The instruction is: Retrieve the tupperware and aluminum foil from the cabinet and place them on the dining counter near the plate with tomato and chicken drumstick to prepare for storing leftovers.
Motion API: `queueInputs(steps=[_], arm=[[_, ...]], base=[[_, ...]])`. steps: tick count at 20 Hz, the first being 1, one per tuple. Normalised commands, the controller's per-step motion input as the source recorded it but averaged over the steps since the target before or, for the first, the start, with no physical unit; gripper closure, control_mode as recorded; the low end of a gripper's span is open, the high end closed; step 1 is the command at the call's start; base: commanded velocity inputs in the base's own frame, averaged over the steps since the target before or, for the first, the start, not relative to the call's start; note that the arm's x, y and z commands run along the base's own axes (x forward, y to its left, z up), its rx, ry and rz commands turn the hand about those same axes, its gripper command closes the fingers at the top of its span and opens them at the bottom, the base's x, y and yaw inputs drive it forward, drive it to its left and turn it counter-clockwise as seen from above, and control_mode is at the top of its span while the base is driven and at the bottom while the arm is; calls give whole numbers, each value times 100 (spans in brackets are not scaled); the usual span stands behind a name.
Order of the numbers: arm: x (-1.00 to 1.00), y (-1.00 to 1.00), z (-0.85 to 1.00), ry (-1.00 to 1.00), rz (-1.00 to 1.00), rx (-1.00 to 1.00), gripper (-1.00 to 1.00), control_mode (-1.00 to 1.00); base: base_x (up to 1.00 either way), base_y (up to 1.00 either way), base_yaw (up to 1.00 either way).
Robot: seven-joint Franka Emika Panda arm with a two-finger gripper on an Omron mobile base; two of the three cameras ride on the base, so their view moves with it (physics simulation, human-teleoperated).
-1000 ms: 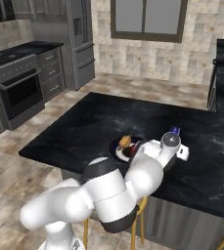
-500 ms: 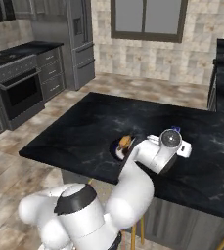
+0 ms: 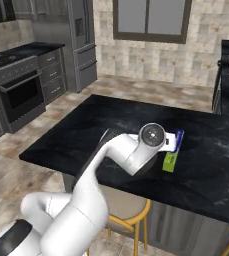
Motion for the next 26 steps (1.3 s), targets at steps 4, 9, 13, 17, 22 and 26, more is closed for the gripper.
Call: queueInputs(steps=[4, 9, 13, 17, 22, 26], arm=[[-46, 96, 83, 0, 20, -8, -100, -100], [-31, 100, 42, 0, 12, -17, -100, -100], [-11, 100, 9, 3, 7, -18, -100, -100], [1, 62, 0, 7, 1, -10, -100, -100], [10, 34, 0, 5, 0, -2, -100, -100], [4, 3, 0, 0, 0, 0, -100, 100]], base=[[0, 0, 0], [0, 0, 0], [0, 0, 0], [0, 0, 0], [0, 0, 0], [1, 2, 0]])
